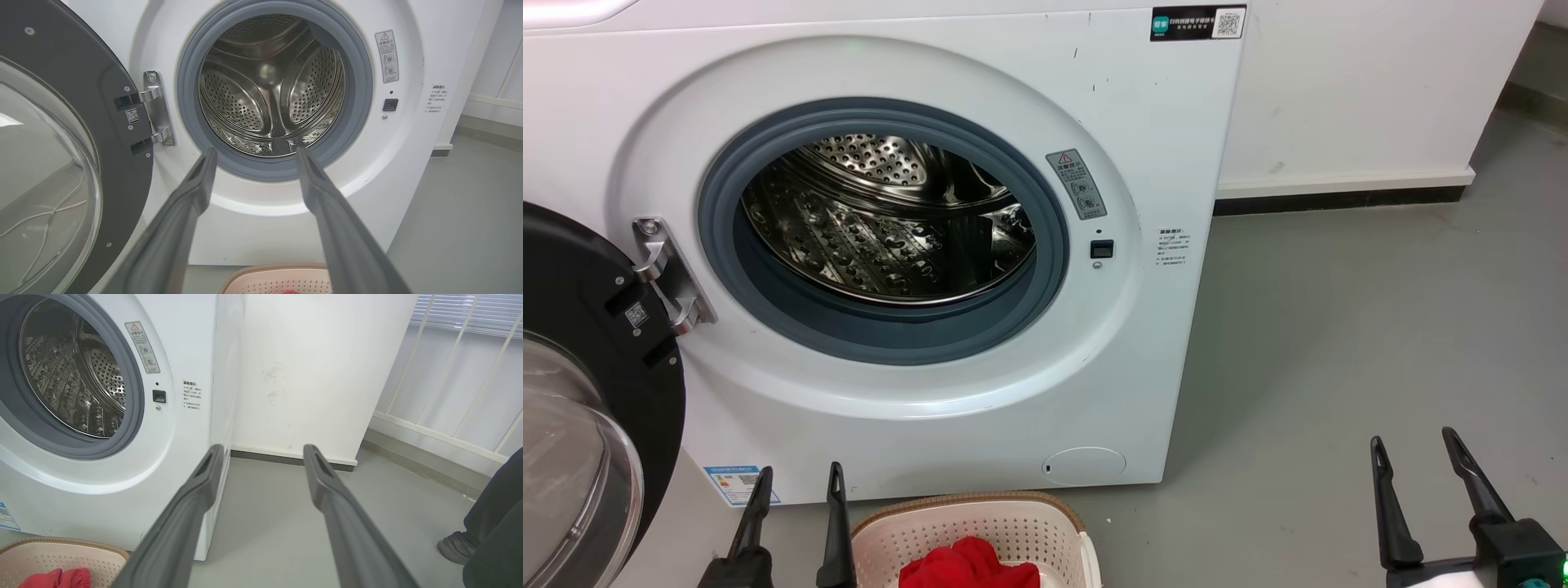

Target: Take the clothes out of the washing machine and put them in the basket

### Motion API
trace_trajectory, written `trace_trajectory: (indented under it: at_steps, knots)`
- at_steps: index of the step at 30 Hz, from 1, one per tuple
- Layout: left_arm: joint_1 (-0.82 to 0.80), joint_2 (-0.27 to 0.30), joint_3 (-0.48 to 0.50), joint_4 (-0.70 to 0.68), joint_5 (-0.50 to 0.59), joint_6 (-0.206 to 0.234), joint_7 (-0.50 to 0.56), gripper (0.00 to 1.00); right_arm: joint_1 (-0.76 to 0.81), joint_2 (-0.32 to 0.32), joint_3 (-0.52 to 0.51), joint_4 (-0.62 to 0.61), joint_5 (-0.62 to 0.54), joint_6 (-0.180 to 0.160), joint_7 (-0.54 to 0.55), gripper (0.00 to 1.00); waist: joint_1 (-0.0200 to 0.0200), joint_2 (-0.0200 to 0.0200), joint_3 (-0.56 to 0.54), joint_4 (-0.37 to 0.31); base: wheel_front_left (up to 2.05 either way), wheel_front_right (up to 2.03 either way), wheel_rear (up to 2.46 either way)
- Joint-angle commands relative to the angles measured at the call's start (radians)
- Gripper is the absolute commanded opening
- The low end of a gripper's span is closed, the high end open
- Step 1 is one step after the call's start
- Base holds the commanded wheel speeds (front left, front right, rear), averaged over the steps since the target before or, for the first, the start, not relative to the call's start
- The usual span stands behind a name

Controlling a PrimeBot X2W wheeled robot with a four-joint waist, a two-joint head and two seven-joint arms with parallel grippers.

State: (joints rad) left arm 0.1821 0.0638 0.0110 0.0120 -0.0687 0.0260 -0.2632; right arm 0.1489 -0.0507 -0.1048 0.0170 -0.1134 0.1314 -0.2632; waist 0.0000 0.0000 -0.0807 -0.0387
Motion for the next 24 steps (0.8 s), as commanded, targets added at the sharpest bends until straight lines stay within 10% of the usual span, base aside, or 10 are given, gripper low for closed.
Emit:
trace_trajectory:
  at_steps: [1,24]
  knots:
    - [0.01,0.0,0.003,-0.006,0.004,-0.004,-0.002,1.0,0.008,0.001,0.002,0.001,0.005,-0.001,-0.002,1.0,0.0,0.0,0.0,0.0,0.0,0.0,0.0]
    - [0.016,-0.013,0.015,-0.007,-0.005,0.005,-0.002,1.0,-0.011,0.001,0.005,0.008,0.015,-0.001,-0.002,1.0,0.0,0.0,0.004,0.002,0.0,0.0,0.0]
